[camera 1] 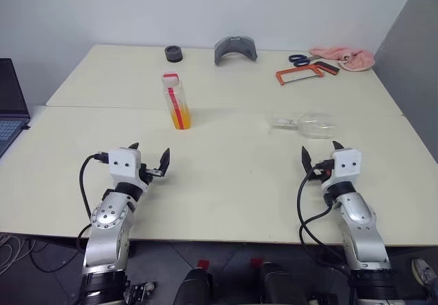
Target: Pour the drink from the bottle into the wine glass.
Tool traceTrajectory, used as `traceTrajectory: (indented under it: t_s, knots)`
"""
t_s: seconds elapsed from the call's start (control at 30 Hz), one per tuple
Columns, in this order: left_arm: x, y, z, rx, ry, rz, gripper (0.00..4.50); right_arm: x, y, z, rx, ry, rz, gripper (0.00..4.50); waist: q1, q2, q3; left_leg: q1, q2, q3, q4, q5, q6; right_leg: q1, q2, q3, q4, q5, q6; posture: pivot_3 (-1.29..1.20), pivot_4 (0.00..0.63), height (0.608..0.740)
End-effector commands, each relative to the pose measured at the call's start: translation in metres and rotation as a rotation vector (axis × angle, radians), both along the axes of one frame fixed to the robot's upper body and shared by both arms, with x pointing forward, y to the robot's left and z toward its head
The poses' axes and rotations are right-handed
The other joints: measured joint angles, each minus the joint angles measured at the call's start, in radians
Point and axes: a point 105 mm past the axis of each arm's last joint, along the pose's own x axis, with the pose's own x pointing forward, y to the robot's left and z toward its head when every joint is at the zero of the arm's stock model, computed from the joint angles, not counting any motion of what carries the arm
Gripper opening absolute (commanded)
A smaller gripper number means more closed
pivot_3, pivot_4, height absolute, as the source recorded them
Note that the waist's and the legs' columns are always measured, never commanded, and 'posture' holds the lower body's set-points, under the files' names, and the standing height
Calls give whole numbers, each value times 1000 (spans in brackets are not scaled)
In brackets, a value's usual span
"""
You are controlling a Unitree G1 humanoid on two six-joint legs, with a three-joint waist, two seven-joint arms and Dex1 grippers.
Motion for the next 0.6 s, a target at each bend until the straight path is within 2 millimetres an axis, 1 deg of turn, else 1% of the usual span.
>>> traceTrajectory:
  t_s: [0.03, 0.37, 0.43, 0.6]
  knots:
    - [0, -7, 16, 12, -64, -36, 4473, 1, 0, 13, -14, -51, 0, 4500, 0, 0, 0, 0, 0, 0, 0, 0, 0, 0, 0, 0, 0, 0, 0, 0, 150, 740]
    - [0, -9, 12, 47, -39, -42, 4473, 1, 3, 11, -17, -47, 15, 4500, 0, 0, 0, 0, 0, 0, 0, 0, 0, 0, 0, 0, 0, 0, 0, 0, 150, 740]
    - [0, -9, 13, 77, -44, -46, 4473, 1, 3, 11, -17, -46, 15, 4500, 0, 0, 0, 0, 0, 0, 0, 0, 0, 0, 0, 0, 0, 0, 0, 0, 150, 740]
    - [0, -7, 15, 68, -55, -42, 4473, 1, 5, 10, -16, -44, 18, 4500, 0, 0, 0, 0, 0, 0, 0, 0, 0, 0, 0, 0, 0, 0, 0, 0, 150, 740]
